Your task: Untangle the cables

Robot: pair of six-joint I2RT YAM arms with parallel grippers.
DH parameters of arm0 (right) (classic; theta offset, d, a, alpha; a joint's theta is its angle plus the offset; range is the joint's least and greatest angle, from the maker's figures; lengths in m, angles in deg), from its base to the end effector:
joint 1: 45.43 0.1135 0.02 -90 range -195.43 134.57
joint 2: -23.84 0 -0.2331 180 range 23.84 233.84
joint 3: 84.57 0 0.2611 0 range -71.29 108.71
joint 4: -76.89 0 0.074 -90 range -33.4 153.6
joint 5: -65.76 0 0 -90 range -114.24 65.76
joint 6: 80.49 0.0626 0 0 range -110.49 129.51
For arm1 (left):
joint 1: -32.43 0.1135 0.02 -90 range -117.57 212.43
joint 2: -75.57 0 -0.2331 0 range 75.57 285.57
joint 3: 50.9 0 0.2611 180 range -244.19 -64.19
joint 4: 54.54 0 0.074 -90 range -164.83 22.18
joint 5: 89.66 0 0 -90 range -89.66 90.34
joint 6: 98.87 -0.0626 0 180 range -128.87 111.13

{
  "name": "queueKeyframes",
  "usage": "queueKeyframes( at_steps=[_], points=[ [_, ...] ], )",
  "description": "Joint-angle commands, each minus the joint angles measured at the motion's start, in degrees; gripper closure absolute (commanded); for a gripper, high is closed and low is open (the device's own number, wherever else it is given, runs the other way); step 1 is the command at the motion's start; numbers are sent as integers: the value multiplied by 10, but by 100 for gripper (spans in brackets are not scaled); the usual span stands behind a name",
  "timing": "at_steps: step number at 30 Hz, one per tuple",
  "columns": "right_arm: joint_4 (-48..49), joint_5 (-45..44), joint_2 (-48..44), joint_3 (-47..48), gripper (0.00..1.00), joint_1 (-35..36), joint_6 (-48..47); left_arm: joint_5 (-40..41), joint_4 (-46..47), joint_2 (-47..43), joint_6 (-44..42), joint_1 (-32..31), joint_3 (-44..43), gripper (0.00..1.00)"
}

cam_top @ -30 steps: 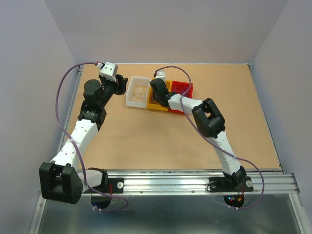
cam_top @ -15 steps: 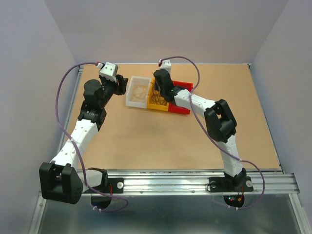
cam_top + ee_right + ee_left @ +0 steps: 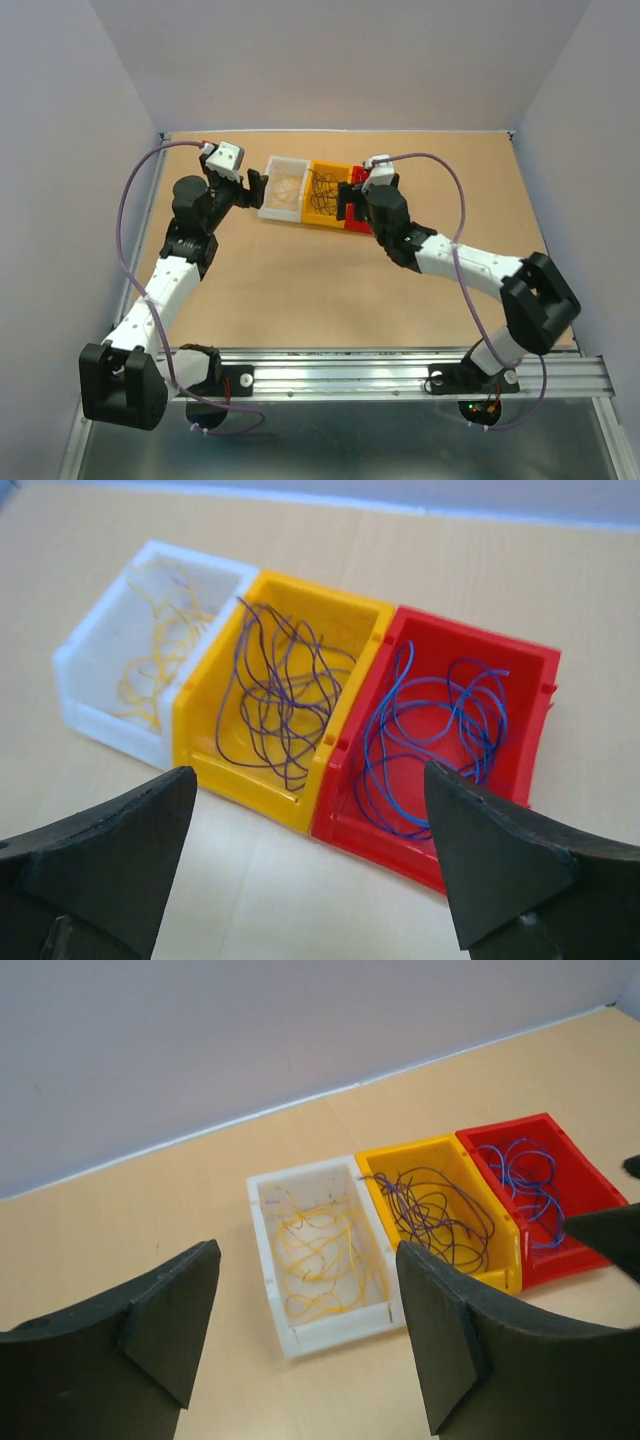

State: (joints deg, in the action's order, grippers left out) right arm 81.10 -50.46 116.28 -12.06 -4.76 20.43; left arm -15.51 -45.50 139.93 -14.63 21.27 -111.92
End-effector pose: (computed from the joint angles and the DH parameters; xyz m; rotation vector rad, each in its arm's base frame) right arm 0.3219 0.2401 0.2221 -0.1547 1.8150 0.2151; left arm 0.3041 -0.0774 0.3218 0.4381 1.4150 -0.2798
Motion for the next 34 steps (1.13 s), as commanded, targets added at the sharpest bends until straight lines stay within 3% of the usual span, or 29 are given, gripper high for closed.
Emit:
queueKeyframes(
  at_steps=[1,8,16,20,23,34],
  points=[
    [141,-1,-116,-115,0,3,-44,26,24,-67,-28,1,42,4],
    [140,-51,-256,-256,0,3,-92,-5,-11,-130,-43,1,96,1],
    [164,-27,-422,-415,0,3,-28,68,-22,-233,-52,3,200,2],
    [171,-63,-460,-494,0,3,36,102,14,-341,-52,3,260,1],
    [197,-59,-486,-531,0,3,53,82,39,-389,-65,3,302,1],
    [206,-47,-488,-535,0,3,52,44,36,-354,-76,3,300,1]
  ],
)
